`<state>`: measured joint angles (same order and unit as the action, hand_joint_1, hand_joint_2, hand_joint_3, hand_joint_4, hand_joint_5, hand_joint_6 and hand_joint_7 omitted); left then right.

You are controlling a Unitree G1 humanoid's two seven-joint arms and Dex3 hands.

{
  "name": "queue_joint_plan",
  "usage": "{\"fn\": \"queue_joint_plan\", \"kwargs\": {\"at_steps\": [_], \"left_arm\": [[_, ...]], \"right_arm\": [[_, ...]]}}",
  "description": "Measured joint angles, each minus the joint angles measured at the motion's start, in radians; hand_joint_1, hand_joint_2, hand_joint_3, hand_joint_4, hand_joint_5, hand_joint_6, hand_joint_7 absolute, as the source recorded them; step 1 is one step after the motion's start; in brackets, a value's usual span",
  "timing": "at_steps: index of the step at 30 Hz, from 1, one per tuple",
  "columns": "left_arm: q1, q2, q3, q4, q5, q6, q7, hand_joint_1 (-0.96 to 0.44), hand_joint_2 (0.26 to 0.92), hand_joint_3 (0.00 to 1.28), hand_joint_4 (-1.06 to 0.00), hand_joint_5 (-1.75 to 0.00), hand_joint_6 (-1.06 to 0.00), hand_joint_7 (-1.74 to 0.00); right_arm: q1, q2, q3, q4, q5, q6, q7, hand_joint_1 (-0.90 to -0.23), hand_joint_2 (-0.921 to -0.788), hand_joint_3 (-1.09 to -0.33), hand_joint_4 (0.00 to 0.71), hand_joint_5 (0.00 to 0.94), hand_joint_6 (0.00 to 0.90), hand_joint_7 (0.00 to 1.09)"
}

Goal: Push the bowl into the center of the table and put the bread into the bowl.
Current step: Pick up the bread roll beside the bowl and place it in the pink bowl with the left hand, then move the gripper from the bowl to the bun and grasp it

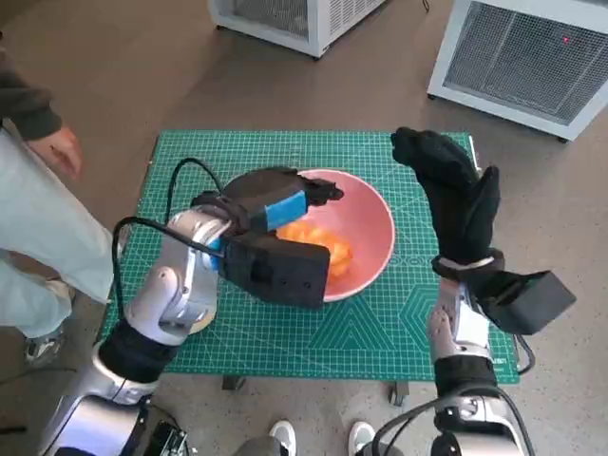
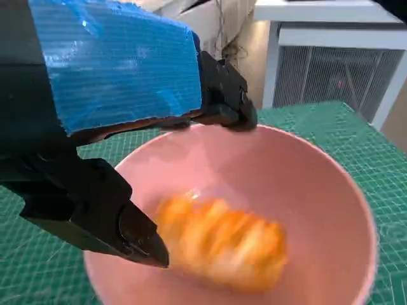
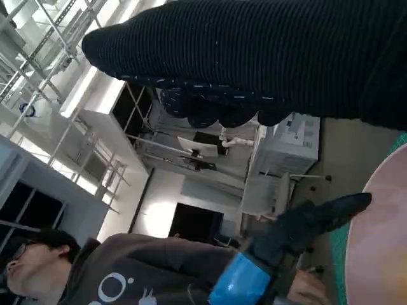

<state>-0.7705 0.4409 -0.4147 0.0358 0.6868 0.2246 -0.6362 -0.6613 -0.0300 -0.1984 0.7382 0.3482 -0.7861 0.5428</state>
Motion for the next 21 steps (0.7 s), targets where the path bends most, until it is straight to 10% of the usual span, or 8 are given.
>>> {"fn": "queue_joint_plan", "kwargs": {"at_steps": [21], "left_arm": [[0.227, 0.223, 0.325, -0.409, -0.140, 0.041, -0.088, -0.21, 0.687, 0.00, -0.07, 0.00, -0.20, 0.00]], "right_arm": [[0.002, 0.017, 0.019, -0.004, -0.021, 0.019, -0.038, -0.727, -0.921, -0.803, 0.278, 0.005, 0.076, 0.55]]}}
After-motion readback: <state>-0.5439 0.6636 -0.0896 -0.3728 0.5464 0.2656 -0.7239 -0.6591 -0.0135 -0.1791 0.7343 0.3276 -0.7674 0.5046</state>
